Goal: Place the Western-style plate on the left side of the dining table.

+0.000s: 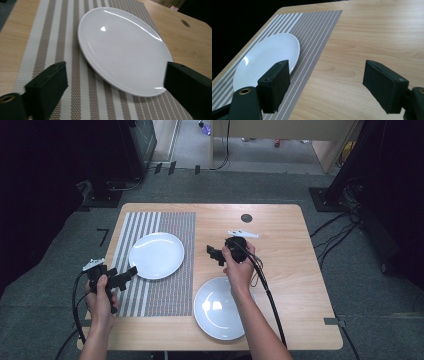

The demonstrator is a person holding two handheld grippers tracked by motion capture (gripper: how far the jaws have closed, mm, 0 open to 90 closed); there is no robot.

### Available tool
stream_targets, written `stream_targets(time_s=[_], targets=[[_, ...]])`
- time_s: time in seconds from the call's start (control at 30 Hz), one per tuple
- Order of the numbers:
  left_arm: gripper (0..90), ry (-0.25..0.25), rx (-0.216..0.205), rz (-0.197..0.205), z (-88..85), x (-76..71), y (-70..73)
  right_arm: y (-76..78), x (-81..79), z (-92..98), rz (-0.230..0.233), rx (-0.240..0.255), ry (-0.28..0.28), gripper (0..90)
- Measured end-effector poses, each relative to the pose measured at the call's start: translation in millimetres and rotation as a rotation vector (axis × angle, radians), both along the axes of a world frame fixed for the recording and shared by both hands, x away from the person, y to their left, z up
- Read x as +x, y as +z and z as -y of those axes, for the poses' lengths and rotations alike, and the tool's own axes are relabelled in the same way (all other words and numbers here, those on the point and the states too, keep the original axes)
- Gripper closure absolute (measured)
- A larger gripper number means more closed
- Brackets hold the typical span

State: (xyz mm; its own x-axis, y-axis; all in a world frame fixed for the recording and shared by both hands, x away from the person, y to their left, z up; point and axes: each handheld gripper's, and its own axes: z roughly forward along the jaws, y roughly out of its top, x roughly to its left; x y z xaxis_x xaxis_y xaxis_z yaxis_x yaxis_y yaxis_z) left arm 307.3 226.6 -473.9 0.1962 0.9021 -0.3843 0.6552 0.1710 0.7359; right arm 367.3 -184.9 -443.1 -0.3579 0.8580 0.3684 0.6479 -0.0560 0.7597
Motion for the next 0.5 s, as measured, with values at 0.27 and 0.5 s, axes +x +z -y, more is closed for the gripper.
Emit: stream_targets(time_s=[0.27,0.5], targets=[[2.2,-0.004,0.017,0.011,4.8,-17.6,3.3,5.4,-25.0,17.8,0.03,-0.025,0.02,18.7],[2.2,-0.013,0.033,0.014,5.0,-34.2,3.2,6.4,-45.9,36.4,0.036,-0.032,0.013,17.3]])
